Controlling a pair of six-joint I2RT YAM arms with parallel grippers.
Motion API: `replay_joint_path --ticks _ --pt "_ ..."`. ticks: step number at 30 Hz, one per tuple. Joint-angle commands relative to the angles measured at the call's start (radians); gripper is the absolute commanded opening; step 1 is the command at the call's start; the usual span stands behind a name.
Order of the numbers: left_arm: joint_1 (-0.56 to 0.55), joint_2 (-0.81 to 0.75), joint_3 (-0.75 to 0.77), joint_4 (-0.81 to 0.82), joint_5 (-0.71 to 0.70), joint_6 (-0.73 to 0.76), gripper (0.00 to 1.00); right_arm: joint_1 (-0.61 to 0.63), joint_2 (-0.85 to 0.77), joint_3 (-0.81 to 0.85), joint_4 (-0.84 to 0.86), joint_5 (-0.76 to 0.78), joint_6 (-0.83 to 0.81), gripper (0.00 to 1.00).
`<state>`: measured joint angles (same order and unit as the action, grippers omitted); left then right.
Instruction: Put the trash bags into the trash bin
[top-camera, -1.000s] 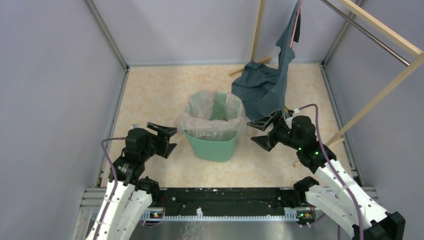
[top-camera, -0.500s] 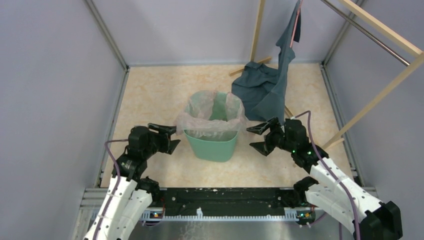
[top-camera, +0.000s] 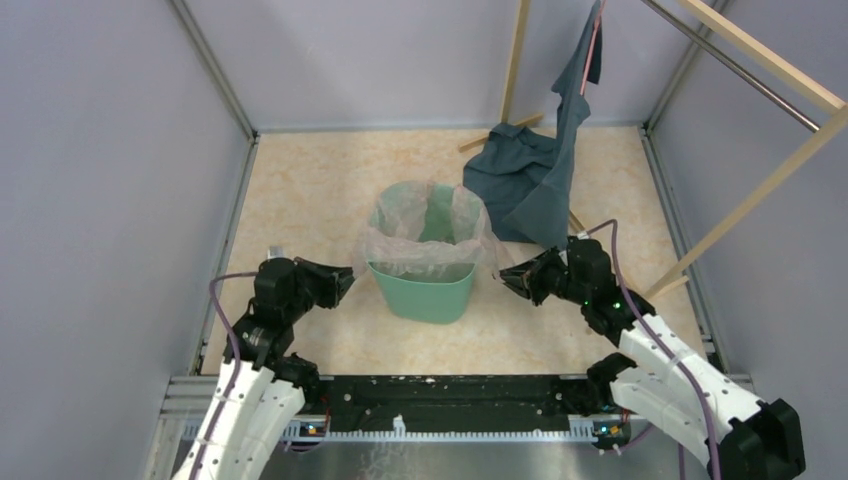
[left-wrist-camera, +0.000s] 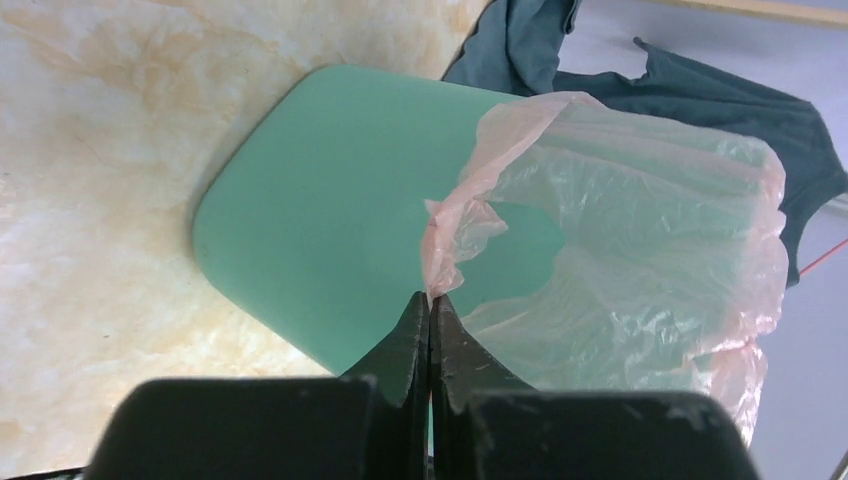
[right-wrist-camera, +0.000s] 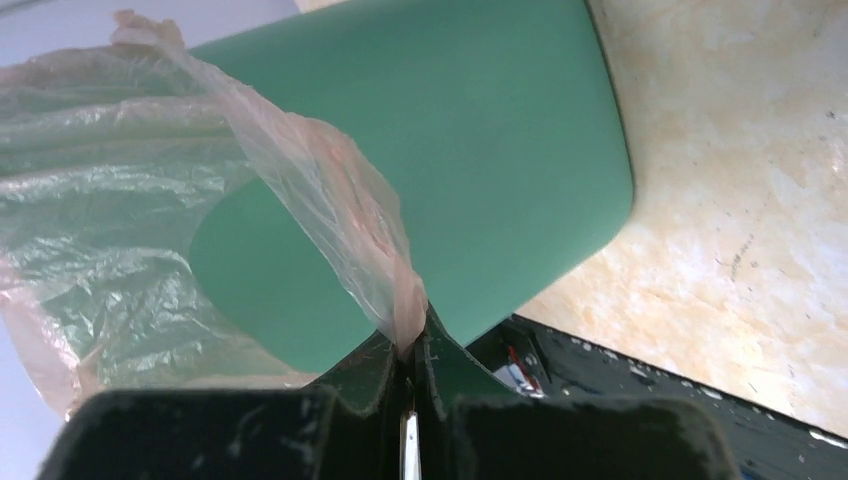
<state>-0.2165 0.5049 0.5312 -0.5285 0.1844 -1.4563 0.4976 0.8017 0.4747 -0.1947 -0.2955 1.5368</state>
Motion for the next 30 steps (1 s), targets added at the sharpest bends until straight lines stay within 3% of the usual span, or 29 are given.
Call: replay_joint_path --ticks 1,9,22,30 --pt "0.005 -0.084 0.046 -0.096 -0.023 0.185 0.0 0.013 -0.079 -0.021 -0.062 -0.04 -0.081 0.0" --pt "0.005 -0.244 0.064 -0.167 -0.06 0.342 0.0 0.013 -0.062 -0.021 -0.123 -0.109 -0.262 0.0" --pt "0.005 -0.152 0.034 -0.195 -0.206 0.518 0.0 0.012 -0.006 0.074 -0.264 0.089 -0.606 0.0" --pt "0.005 -0.027 -0.055 -0.047 -0.195 0.563 0.0 0.025 0.088 0.166 -0.178 -0.081 -0.755 0.0"
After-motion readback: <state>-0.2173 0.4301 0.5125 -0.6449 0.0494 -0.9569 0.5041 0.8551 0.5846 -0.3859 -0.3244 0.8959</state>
